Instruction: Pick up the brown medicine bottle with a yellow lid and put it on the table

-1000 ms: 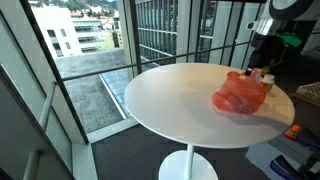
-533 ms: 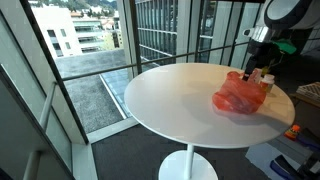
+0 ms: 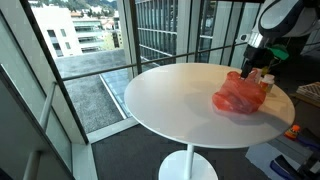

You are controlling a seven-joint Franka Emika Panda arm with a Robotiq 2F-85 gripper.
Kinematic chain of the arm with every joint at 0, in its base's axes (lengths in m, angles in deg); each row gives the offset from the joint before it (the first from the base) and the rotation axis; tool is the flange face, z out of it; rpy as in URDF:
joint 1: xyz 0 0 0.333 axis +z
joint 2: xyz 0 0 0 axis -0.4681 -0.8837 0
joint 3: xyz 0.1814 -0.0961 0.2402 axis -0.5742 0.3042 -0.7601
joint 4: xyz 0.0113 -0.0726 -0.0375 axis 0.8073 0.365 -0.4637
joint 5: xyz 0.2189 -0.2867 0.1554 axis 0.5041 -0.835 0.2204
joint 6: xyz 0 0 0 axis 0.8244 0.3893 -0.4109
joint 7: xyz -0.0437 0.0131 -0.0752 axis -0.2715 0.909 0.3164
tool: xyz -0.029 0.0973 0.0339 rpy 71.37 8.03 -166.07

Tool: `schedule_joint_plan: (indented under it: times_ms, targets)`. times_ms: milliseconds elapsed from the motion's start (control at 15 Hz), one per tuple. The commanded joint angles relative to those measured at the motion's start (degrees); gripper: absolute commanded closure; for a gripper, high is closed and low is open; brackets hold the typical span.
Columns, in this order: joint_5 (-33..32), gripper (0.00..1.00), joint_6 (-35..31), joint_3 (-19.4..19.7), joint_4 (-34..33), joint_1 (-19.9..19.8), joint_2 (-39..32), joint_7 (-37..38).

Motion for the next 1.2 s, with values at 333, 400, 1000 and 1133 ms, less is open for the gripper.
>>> schedule_joint_plan:
  times_ms: [333,400,1000,1133]
  targets:
    - [-0.91,0.00,-0.38,-2.69,-4.10,-3.09,-3.83,0.45]
    - [-0.84,0.00,-0.35,-3.01,-4.32,-3.29,-4.00,0.36]
    - [-1.06,0.00,-0.56,-4.72,-5.79,-3.93,-5.44,0.15]
    - [-1.25,0.00,-0.60,-4.70,-5.91,-4.01,-5.89,0.19]
